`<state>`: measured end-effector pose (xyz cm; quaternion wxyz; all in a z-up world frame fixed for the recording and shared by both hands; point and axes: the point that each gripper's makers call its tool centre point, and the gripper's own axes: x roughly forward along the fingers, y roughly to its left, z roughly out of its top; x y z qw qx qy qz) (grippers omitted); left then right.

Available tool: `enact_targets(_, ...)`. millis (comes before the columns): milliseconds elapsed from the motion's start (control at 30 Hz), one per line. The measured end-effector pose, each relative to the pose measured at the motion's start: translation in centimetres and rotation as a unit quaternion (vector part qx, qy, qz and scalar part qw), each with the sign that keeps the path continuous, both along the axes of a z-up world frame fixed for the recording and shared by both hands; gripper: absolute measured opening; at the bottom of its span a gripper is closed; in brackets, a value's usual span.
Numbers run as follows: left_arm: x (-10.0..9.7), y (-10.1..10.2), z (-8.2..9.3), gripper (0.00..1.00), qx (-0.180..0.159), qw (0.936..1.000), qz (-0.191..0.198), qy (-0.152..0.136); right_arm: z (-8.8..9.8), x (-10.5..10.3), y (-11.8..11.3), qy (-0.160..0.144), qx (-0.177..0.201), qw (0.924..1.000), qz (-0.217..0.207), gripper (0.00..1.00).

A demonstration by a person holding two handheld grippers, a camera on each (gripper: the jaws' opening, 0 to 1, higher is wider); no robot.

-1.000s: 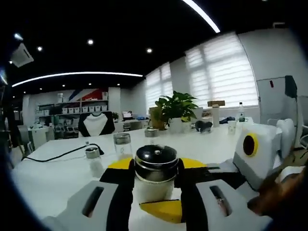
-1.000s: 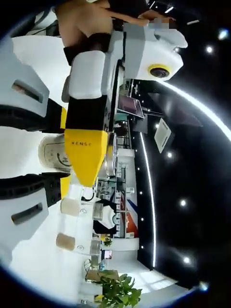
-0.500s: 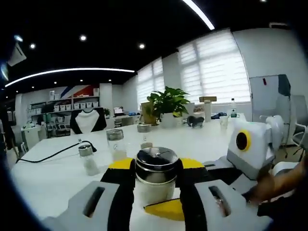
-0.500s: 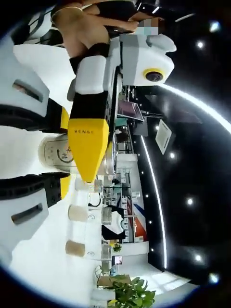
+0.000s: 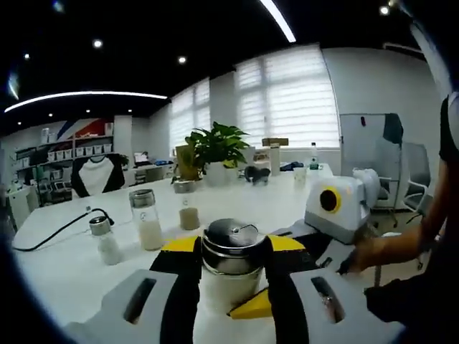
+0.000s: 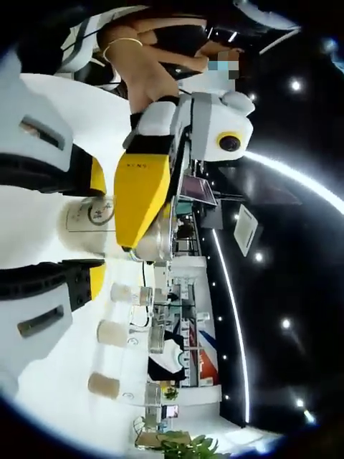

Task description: Rotate the seasoning bottle until the label or dispensing opening points toward the visible target arrow and the bottle remains upright within the marked orientation range

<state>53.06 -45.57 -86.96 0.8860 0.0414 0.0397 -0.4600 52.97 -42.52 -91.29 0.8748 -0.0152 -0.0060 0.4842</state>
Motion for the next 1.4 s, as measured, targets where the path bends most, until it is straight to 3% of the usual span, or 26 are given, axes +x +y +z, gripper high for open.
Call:
enact_targets(100, -0.5, -0.3, 0.2, 0.36, -0.011, 0.9995, -0.030, 0.007, 0.2, 0.0, -0.3, 0.000, -0.001, 0.9999, 0.011, 0.40)
enact_targets(200, -0.8, -0.4, 0.4, 0.36, -0.024, 0.9986, -0.045, 0.014, 0.4, -1.1, 0.2, -0.004, -0.007, 0.9985, 0.053, 0.31)
enact_targets(267, -0.9, -0.5, 0.4, 0.36, -0.024, 0.9983, -0.050, 0.015, 0.4, -1.6, 0.4, -0.013, -0.013, 0.9983, 0.056, 0.31)
enact_targets(467, -1.0, -0.5, 0.5, 0.36, -0.028, 0.9980, -0.055, 0.009, 0.6, -1.6, 0.2, -0.021, -0.003, 0.9992, 0.033, 0.30)
enact_targets(600, -0.7, -0.6, 0.4, 0.36, -0.036, 0.9986, -0.038, 0.009, 0.5, -1.0, -0.1, -0.016, 0.012, 0.9998, -0.004, 0.30)
enact_targets(767, 0.0, -0.5, -0.2, 0.36, -0.036, 0.9991, 0.013, 0.017, 0.2, -0.1, -0.5, -0.011, 0.019, 0.9985, -0.051, 0.30)
enact_targets(833, 0.1, -0.6, -0.3, 0.36, -0.033, 0.9989, 0.032, 0.008, 0.3, 0.2, -0.6, -0.004, 0.034, 0.9972, -0.066, 0.30)
enact_targets(1000, 0.5, -0.4, -0.5, 0.38, -0.019, 0.9959, 0.088, -0.010, 0.5, 0.6, -0.6, -0.017, 0.028, 0.9950, -0.095, 0.30)
enact_targets(1067, 0.4, -0.2, -0.2, 0.38, -0.037, 0.9922, 0.118, -0.013, 0.7, 0.8, -0.6, -0.020, 0.031, 0.9940, -0.104, 0.30)
enact_targets(1200, 0.4, 0.2, -0.2, 0.39, -0.029, 0.9880, 0.149, -0.028, 0.4, 1.0, -0.2, -0.016, 0.031, 0.9934, -0.109, 0.30)
enact_targets(1333, 0.7, 1.0, 0.3, 0.40, -0.047, 0.9827, 0.177, -0.029, -0.2, 0.9, 0.1, -0.017, 0.017, 0.9926, -0.119, 0.30)
enact_targets(1400, 0.7, 1.4, 0.3, 0.41, -0.030, 0.9771, 0.206, -0.046, -0.2, 0.9, 0.2, -0.019, 0.015, 0.9919, -0.124, 0.30)
